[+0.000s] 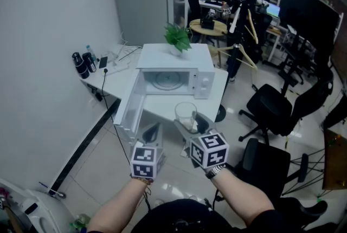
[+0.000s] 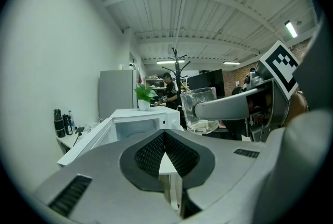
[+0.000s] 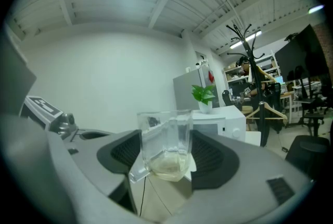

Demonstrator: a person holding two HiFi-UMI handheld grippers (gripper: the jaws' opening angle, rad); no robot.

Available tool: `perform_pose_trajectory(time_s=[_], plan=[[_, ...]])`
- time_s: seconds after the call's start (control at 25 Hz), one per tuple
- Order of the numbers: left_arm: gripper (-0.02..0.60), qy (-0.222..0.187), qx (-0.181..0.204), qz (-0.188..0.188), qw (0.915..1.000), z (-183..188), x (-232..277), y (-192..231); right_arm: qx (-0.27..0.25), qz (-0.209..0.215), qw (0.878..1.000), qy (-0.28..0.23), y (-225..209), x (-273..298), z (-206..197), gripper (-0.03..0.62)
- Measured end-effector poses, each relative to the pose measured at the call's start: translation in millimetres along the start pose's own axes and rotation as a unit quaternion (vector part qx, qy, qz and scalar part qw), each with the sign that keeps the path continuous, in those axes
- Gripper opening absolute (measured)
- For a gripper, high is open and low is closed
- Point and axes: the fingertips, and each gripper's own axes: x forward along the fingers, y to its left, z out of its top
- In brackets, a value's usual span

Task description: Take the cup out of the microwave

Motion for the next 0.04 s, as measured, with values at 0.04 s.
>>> perform_pose_trajectory(time_s=[0.04], plan=[[-0.003,0.000,0.001,0.000,1.0000,0.0,0.4,-0.4,0.000,0.000,1.000,0.000,-0.7,-0.2,0.1,0.333]])
